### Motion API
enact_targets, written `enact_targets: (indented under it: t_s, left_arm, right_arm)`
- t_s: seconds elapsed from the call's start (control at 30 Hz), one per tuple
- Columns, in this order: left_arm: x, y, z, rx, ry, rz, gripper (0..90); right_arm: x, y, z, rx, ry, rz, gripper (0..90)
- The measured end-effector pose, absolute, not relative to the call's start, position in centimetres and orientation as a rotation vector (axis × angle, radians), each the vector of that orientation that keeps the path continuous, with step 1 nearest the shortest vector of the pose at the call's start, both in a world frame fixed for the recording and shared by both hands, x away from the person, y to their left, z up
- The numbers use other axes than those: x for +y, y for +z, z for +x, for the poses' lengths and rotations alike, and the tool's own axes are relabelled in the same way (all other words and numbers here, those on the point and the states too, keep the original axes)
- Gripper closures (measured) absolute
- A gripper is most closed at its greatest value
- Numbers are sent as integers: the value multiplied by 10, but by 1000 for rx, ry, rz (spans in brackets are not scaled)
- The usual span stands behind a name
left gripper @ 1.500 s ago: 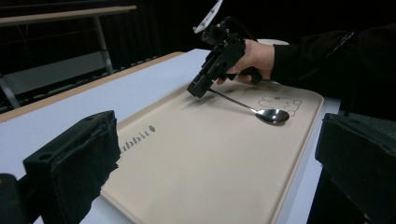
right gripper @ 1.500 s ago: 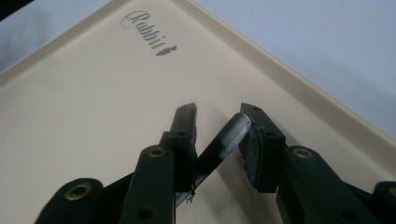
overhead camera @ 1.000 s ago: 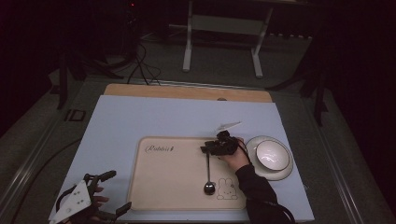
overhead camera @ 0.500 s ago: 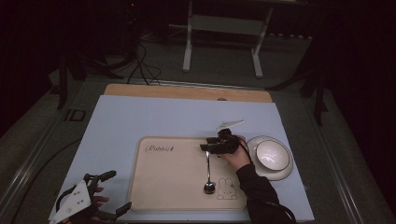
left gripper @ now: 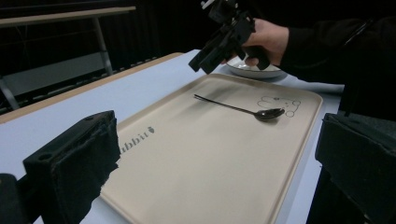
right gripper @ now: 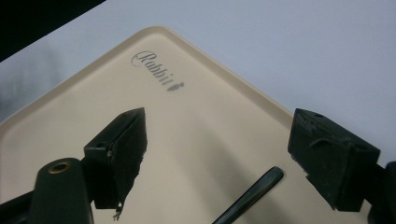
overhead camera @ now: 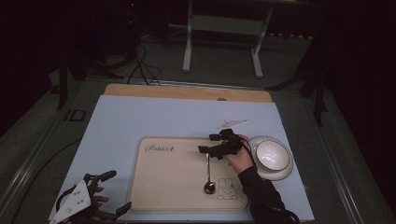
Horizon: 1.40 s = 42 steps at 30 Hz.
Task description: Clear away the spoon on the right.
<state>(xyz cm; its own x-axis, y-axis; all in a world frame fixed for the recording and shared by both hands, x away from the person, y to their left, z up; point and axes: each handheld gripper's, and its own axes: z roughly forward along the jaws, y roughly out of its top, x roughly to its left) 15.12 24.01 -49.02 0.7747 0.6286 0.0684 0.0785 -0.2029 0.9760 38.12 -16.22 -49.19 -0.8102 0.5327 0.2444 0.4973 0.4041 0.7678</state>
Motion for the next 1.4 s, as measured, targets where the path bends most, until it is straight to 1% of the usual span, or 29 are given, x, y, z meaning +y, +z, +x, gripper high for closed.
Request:
enact_targets:
  t_s: [0.23, 0.4, 0.6, 1.13, 1.4]
  left_arm:
    - [240, -490, 151, 558, 549, 1722, 0]
    - [240, -490, 151, 558, 548, 1722, 0]
    - [240, -490, 151, 558, 547, 1720, 0]
    - [240, -490, 151, 557, 544, 1720, 0]
    - [240, -490, 151, 556, 545, 1719, 0]
  right_arm:
    - [-168, -475, 367, 2565, 1415, 933, 190]
    - [-177, -460, 350, 2522, 1424, 903, 190]
    - [-188, -452, 334, 2478, 1427, 881, 164]
    - [-217, -454, 292, 2388, 1515, 855, 153]
    - [-229, -459, 275, 2360, 1482, 863, 146]
